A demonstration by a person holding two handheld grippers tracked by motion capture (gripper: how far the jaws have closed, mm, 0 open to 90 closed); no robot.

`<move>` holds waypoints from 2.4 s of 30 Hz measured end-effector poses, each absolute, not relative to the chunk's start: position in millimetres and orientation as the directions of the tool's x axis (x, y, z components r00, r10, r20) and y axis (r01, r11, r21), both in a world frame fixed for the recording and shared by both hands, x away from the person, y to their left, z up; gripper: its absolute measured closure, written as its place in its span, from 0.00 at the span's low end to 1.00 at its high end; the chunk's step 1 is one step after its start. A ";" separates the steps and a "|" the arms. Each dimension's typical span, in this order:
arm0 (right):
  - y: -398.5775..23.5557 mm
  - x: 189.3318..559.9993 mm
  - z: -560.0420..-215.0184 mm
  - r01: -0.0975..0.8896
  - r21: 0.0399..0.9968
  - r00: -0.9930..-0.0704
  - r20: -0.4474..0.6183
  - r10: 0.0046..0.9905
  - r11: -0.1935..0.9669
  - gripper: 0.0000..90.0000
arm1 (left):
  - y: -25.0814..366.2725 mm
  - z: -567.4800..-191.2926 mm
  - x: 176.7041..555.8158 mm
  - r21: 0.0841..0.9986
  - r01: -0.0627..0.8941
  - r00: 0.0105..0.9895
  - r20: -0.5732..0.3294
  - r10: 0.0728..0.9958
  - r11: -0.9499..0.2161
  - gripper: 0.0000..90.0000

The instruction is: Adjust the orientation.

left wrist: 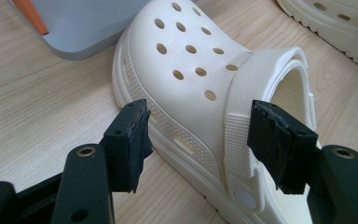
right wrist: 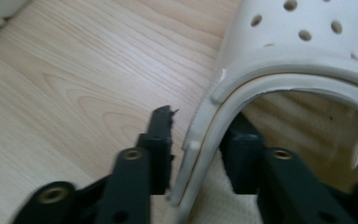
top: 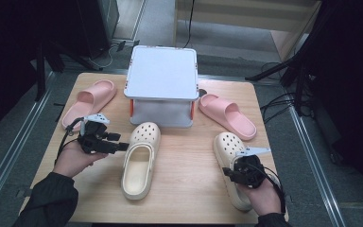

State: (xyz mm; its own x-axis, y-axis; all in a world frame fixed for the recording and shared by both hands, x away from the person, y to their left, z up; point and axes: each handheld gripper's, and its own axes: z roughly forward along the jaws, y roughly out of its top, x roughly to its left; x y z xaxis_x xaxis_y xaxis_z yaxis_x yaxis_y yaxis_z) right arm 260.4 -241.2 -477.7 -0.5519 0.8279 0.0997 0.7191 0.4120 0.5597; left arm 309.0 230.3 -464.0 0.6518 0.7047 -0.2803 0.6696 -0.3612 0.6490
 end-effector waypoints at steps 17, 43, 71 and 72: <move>-197.8 270.9 -444.9 0.678 0.637 -0.555 0.116 0.823 0.367 0.87 | 230.7 -459.9 305.1 0.690 0.629 0.666 -0.239 0.707 -0.359 0.42; -111.7 296.7 -464.9 0.649 0.605 -0.638 0.103 0.763 0.461 0.86 | 235.5 -465.5 288.2 0.680 0.642 0.653 -0.244 0.717 -0.354 0.43; -154.8 289.4 -433.0 0.556 0.717 -0.705 0.138 0.696 0.421 0.85 | 246.5 -473.5 283.8 0.698 0.642 0.625 -0.234 0.745 -0.318 0.54; -160.8 293.6 -434.4 0.567 0.713 -0.691 0.139 0.709 0.413 0.86 | 247.7 -475.8 284.8 0.694 0.650 0.621 -0.247 0.744 -0.312 0.55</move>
State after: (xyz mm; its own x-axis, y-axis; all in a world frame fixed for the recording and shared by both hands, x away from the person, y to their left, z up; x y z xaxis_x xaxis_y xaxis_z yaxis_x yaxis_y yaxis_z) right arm 293.6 -160.8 -434.4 -0.6911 0.7093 0.1386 0.5667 0.4129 0.7129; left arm 284.8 247.7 -475.8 0.6206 0.7443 -0.2468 0.6495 -0.3117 0.6935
